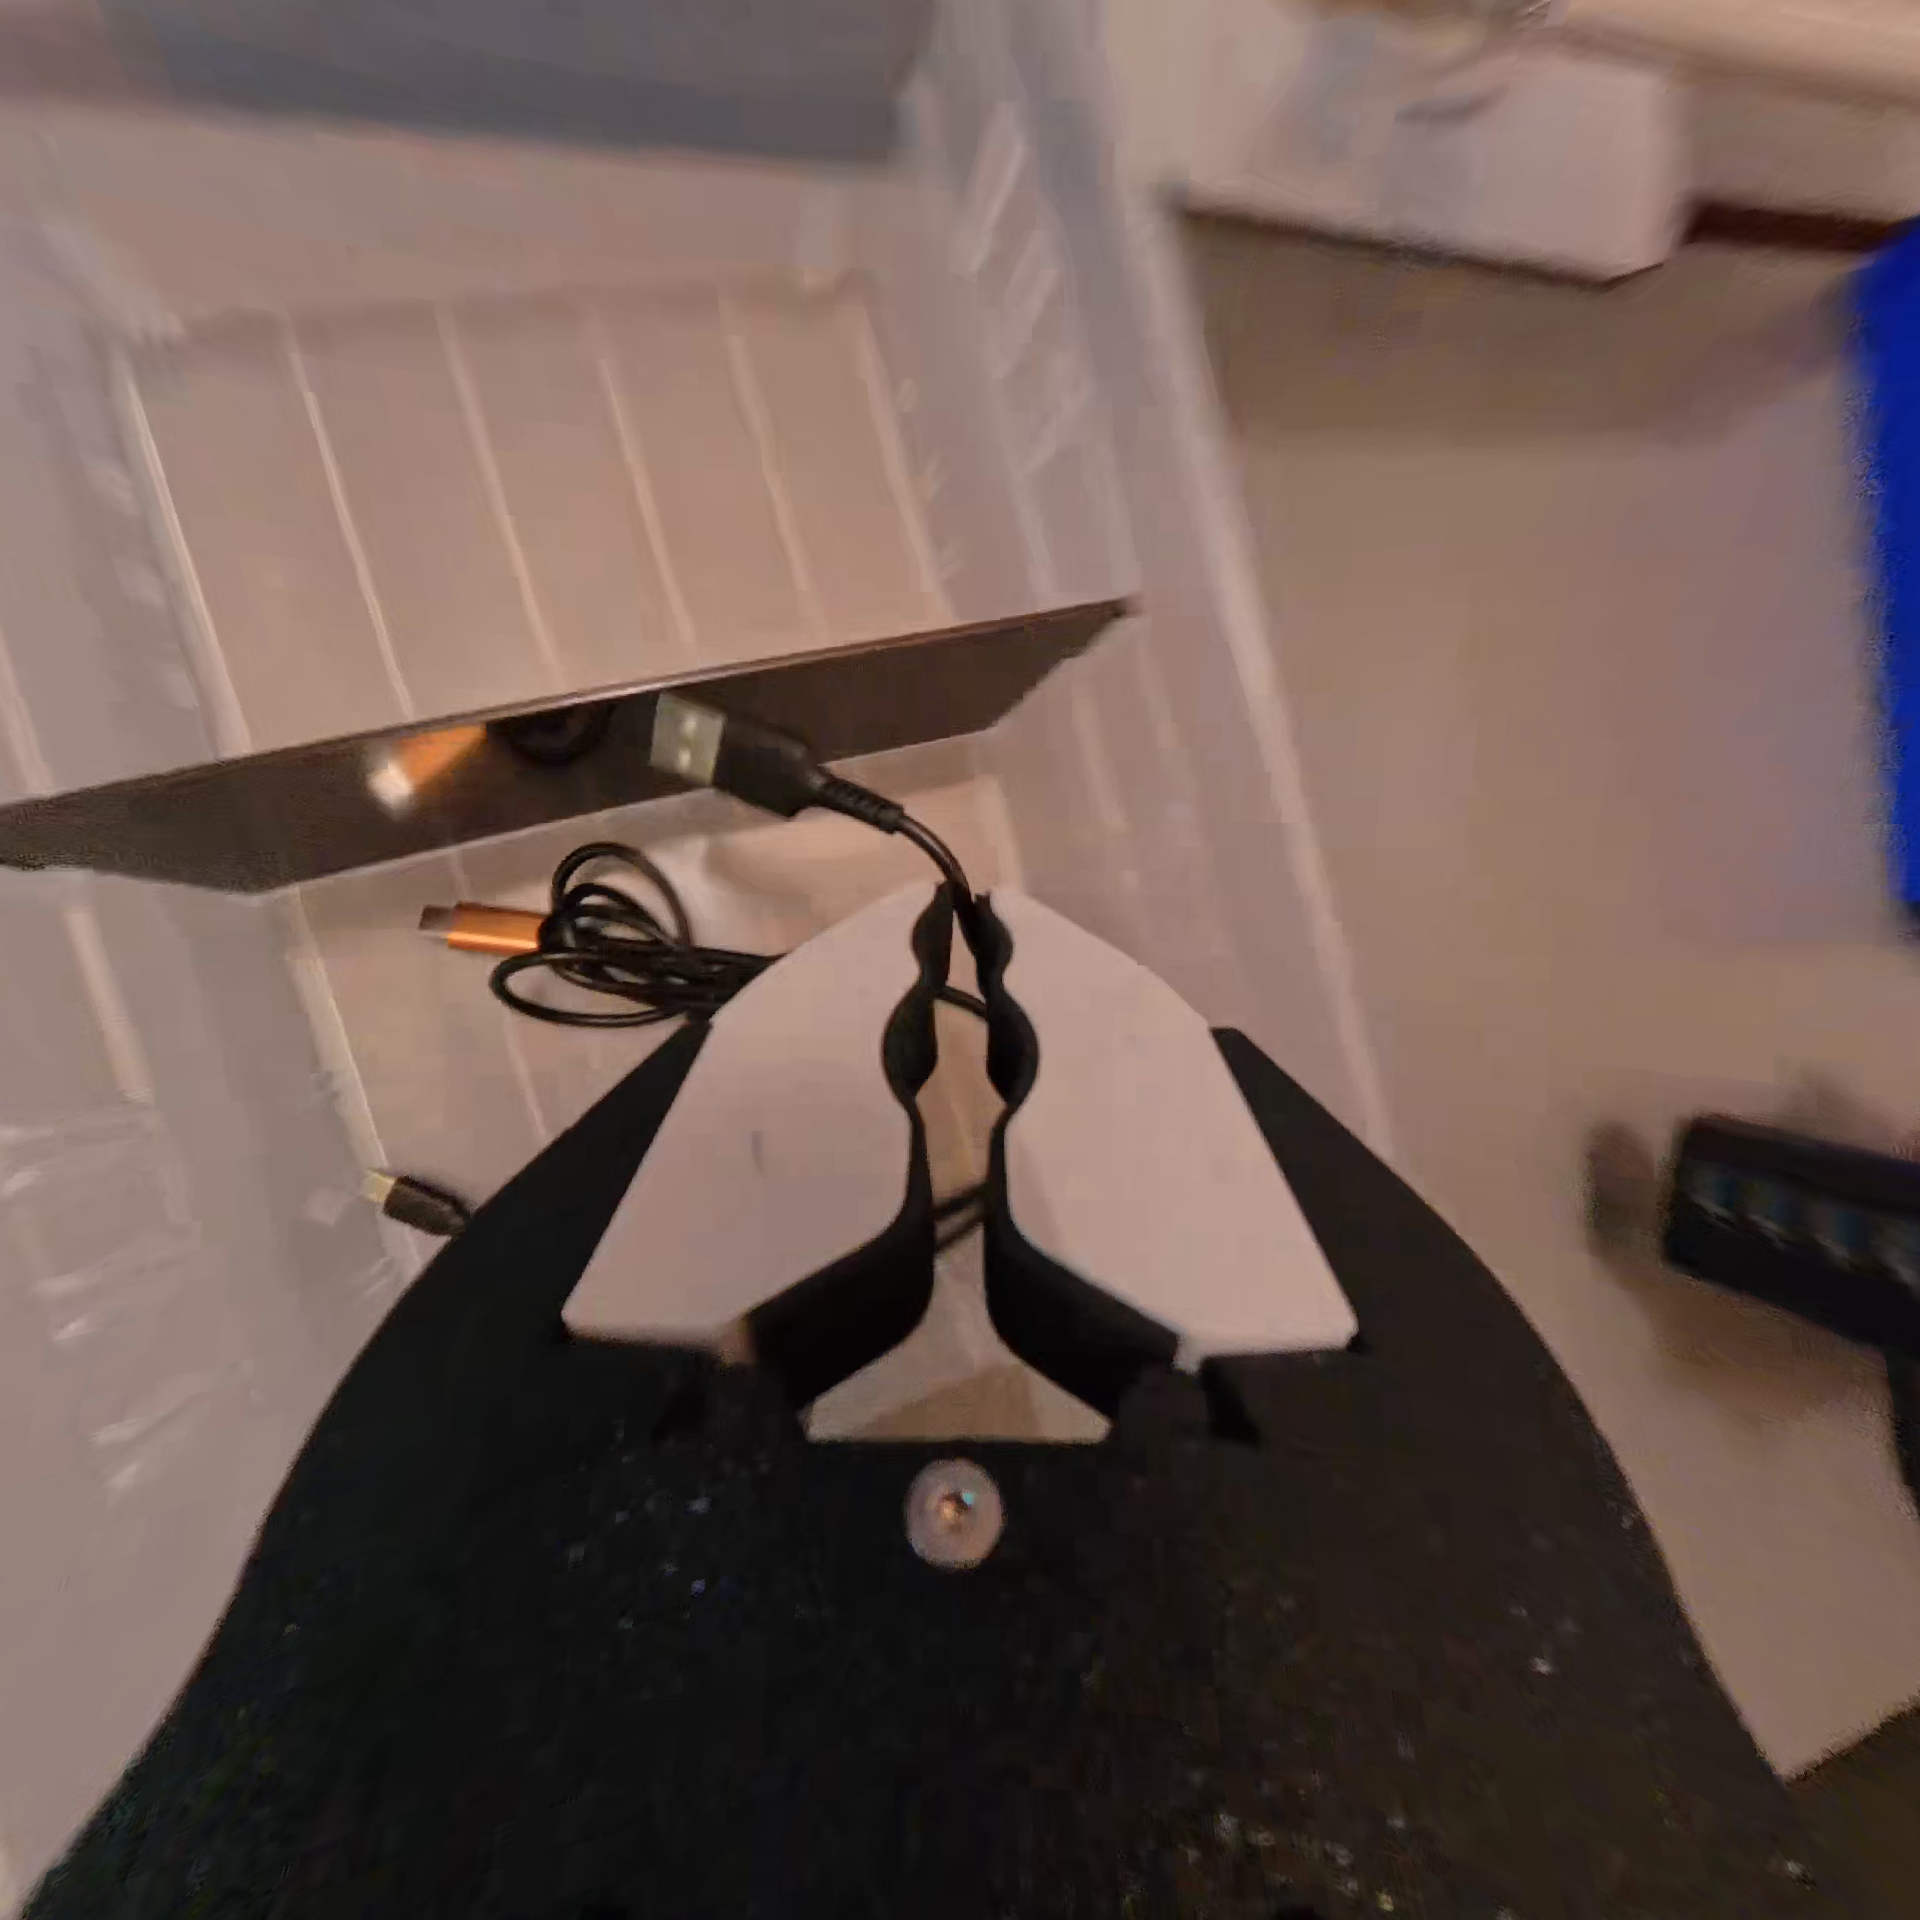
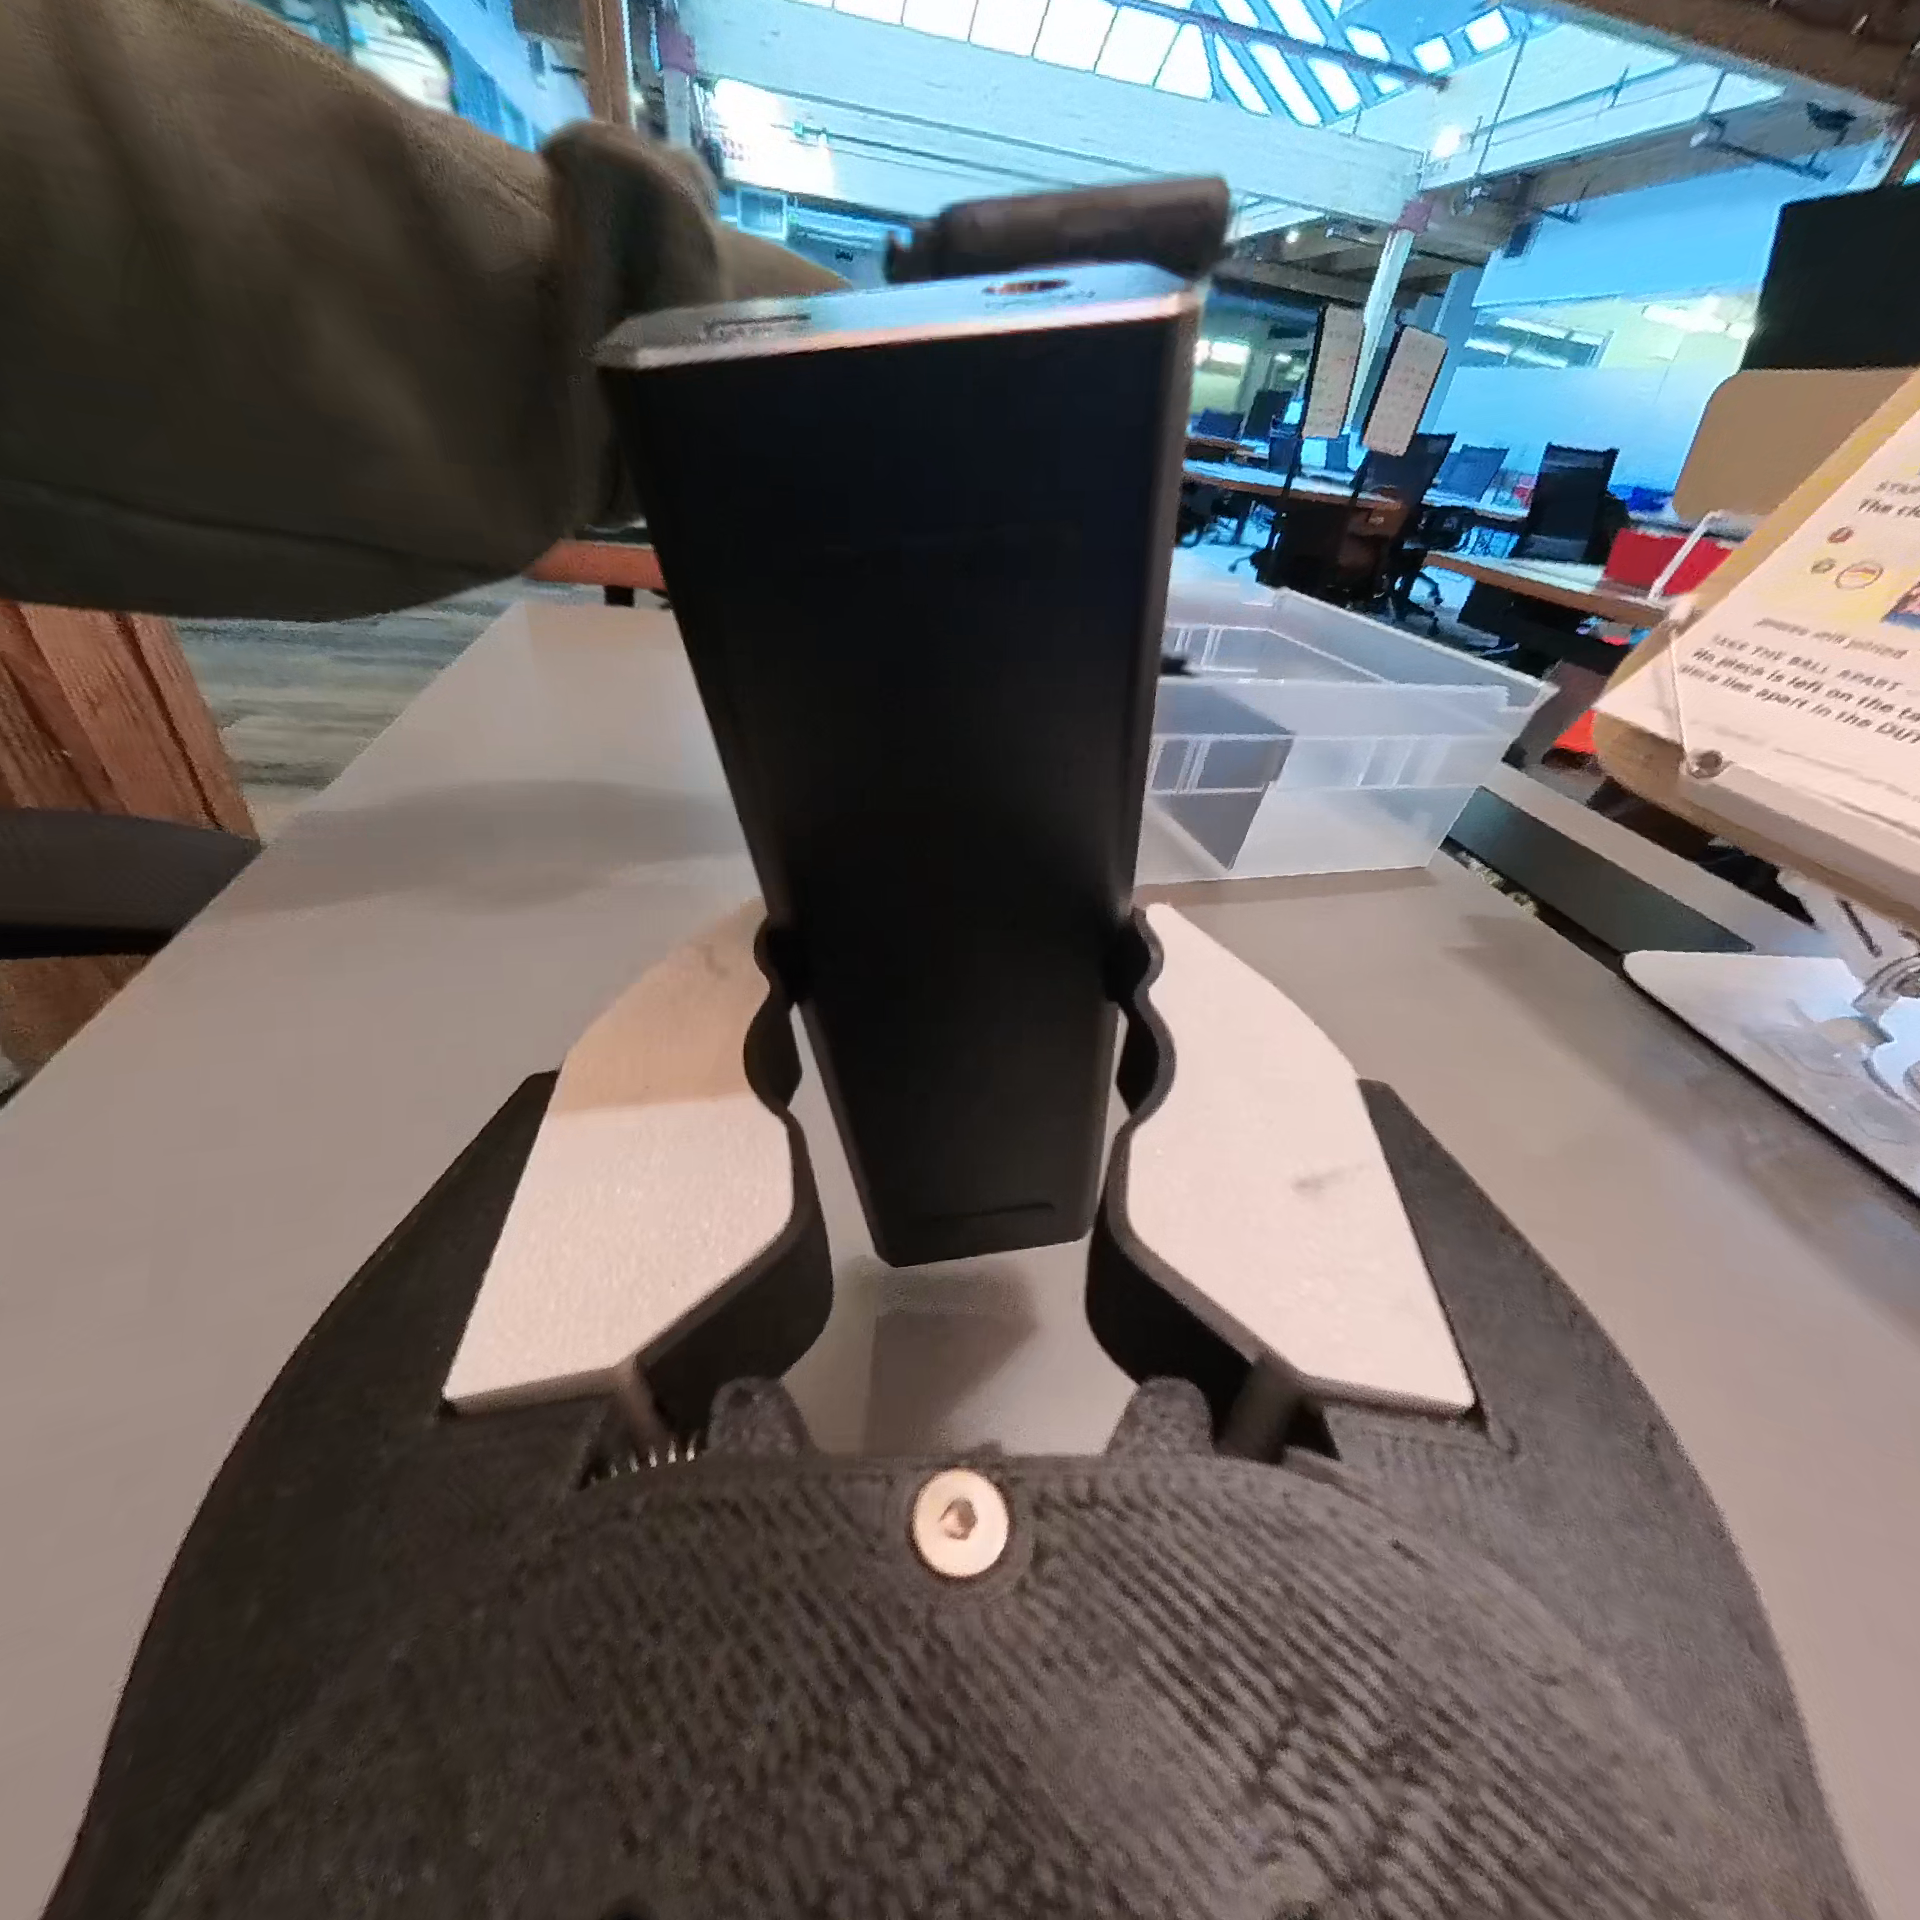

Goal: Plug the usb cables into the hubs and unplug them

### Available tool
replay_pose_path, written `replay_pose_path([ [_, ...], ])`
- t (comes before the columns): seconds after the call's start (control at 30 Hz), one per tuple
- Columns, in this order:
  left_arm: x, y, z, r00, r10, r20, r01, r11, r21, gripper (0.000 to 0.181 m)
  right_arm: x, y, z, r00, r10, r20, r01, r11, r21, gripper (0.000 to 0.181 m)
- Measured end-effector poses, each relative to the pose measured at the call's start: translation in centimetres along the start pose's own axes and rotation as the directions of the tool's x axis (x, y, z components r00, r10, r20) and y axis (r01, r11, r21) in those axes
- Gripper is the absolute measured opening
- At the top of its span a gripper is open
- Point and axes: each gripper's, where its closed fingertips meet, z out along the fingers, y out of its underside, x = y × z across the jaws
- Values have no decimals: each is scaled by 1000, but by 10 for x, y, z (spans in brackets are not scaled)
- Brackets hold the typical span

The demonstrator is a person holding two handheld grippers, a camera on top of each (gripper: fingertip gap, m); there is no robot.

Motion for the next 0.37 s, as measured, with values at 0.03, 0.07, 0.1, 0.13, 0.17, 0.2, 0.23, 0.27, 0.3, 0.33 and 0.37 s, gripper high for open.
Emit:
replay_pose_path([
  [0.03, 11, -4, -19, 998, 49, -50, -46, 997, 56, 2, -2, -5, -2, 1000, -4, -11, 4, 1000, 15, 60],
  [0.07, 23, -8, -40, 988, 124, -96, -112, 986, 123, 2, -4, -10, -6, 1000, 5, -13, -5, 999, 33, 60],
  [0.1, 35, -9, -62, 972, 203, -117, -181, 967, 178, 2, -7, -15, -9, 1000, 20, -22, -19, 998, 53, 60],
  [0.13, 45, -7, -83, 951, 285, -118, -255, 942, 219, 2, -8, -21, -15, 999, 27, -43, -23, 997, 74, 60],
  [0.17, 60, -2, -102, 916, 376, -136, -334, 907, 258, 2, -10, -28, -21, 997, 30, -66, -23, 996, 92, 60],
  [0.2, 77, 5, -120, 870, 465, -162, -407, 865, 294, 2, -14, -35, -28, 996, 31, -80, -23, 994, 104, 60],
  [0.23, 93, 16, -134, 820, 546, -173, -480, 820, 313, 2, -18, -43, -36, 995, 26, -96, -15, 993, 118, 60],
  [0.27, 105, 28, -143, 769, 619, -161, -557, 772, 307, 2, -23, -51, -44, 994, 20, -109, -5, 991, 132, 60],
  [0.3, 115, 41, -150, 717, 683, -139, -633, 721, 280, 2, -28, -59, -51, 993, 15, -117, 1, 990, 140, 60],
  [0.33, 125, 54, -154, 663, 740, -110, -702, 666, 253, 2, -33, -67, -59, 992, 8, -125, 11, 989, 147, 60],
  [0.37, 139, 68, -155, 605, 790, -98, -759, 610, 230, 2, -39, -74, -67, 992, 0, -127, 20, 988, 153, 60],
])
